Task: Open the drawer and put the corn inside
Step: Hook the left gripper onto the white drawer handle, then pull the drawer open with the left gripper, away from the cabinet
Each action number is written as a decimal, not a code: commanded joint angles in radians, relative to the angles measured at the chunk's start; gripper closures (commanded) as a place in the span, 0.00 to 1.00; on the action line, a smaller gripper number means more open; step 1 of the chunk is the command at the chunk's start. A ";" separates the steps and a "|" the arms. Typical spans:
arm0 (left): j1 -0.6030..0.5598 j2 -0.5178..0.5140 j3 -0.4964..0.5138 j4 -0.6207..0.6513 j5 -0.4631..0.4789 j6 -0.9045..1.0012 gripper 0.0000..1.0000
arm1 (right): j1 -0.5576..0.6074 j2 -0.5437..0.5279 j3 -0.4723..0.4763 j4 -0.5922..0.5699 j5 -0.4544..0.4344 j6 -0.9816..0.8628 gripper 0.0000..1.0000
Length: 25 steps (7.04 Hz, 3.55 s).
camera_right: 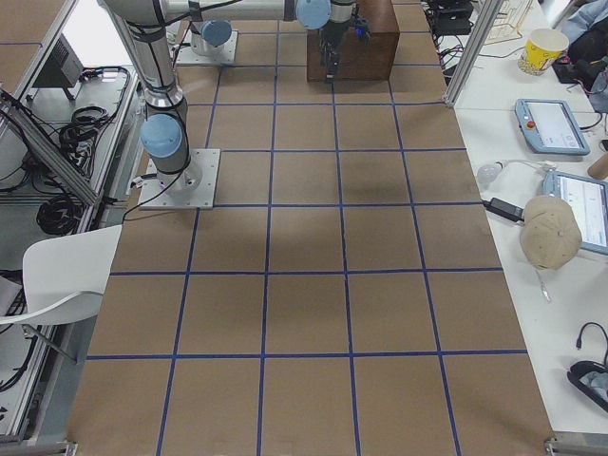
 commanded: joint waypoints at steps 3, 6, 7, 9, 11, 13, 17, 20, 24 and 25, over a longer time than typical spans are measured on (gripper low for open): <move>0.000 -0.017 -0.001 0.000 0.005 -0.002 0.00 | 0.000 0.000 0.000 0.000 0.000 0.000 0.00; 0.001 -0.026 0.013 0.004 0.011 0.000 0.00 | 0.000 0.000 0.000 0.000 0.002 0.001 0.00; 0.005 -0.026 0.015 0.007 0.011 0.000 0.00 | 0.000 0.000 0.000 0.000 0.000 0.000 0.00; 0.008 -0.029 0.016 0.012 0.013 0.006 0.00 | 0.000 0.000 0.000 0.000 0.000 0.000 0.00; 0.012 -0.029 0.018 0.015 0.053 0.012 0.00 | 0.000 0.000 0.000 0.000 0.000 0.000 0.00; 0.014 -0.029 0.019 0.018 0.053 0.014 0.00 | 0.000 0.000 0.000 0.000 0.000 0.000 0.00; 0.014 -0.042 0.056 0.006 0.054 0.014 0.00 | 0.000 0.000 0.000 0.000 0.000 0.000 0.00; 0.015 -0.042 0.061 0.015 0.056 0.023 0.00 | 0.000 0.000 0.000 0.000 0.000 0.000 0.00; 0.015 -0.054 0.093 0.015 0.100 0.040 0.00 | 0.000 0.000 0.000 0.000 0.000 0.000 0.00; 0.023 -0.054 0.094 0.015 0.114 0.041 0.00 | 0.000 0.000 0.000 0.000 0.000 0.000 0.00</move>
